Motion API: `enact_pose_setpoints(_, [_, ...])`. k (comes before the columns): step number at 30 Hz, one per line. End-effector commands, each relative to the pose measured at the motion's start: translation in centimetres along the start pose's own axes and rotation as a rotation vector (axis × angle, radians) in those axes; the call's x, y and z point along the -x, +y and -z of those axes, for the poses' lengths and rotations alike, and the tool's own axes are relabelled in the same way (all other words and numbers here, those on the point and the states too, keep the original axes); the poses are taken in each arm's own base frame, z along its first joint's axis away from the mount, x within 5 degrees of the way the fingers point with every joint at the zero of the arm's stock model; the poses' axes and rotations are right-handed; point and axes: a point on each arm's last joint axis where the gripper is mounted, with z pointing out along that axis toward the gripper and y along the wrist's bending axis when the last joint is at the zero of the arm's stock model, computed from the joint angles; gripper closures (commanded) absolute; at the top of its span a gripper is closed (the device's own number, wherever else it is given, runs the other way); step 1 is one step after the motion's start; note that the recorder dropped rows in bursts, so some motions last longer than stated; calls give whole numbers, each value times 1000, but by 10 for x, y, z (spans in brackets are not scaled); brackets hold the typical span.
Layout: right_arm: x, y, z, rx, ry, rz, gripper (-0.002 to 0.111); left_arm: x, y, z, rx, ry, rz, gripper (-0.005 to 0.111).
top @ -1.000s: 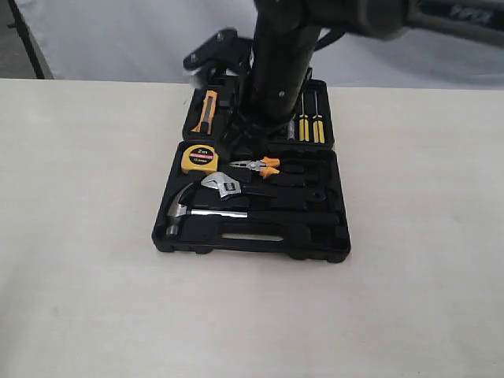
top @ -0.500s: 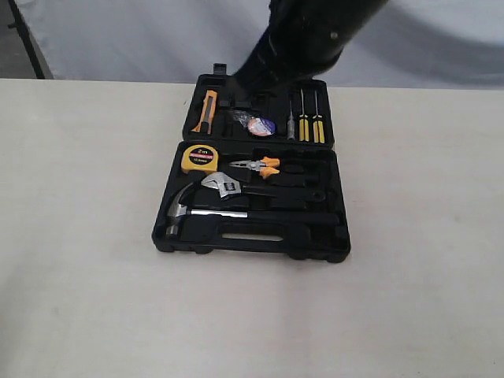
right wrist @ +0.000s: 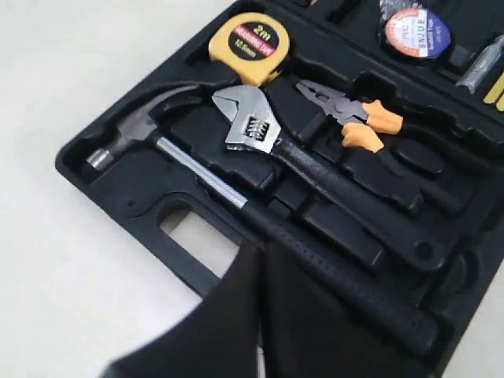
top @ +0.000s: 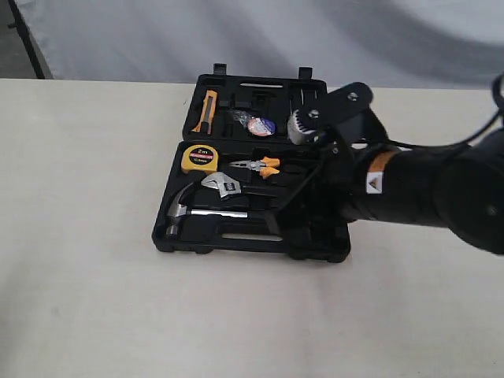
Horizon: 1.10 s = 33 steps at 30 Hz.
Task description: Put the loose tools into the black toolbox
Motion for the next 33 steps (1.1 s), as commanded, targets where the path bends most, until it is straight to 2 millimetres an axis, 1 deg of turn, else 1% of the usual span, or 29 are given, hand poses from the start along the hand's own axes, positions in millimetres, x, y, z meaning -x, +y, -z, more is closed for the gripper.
enact_pose_setpoints(1, [-18,-3,29,-6,-137,-51,109,-2,0,1,-14,-7,22,105])
enact_pose_setpoints(4, [-33,-4,48,-5,-181,-51,109,-2,0,1,-14,-7,22,105])
enact_pose_setpoints(8, [-47,-5,72,-1,-239,-51,109,-2,0,1,-14,-7,22,105])
enact_pose_setpoints(10, [-55,-5,81,0,-263,-51,109,-2,0,1,-14,-7,22,105])
enact_pose_setpoints(15, [-74,-6,97,3,-312,-51,109,-2,0,1,-14,-7,22,105])
enact_pose_setpoints(22, [-97,-7,112,16,-368,-107,109,-2,0,1,-14,-7,22,105])
enact_pose_setpoints(28, [-121,-8,114,15,-363,-107,109,-2,0,1,-14,-7,22,105])
enact_pose_setpoints(33, [-128,-8,113,15,-354,-107,109,-2,0,1,-14,-7,22,105])
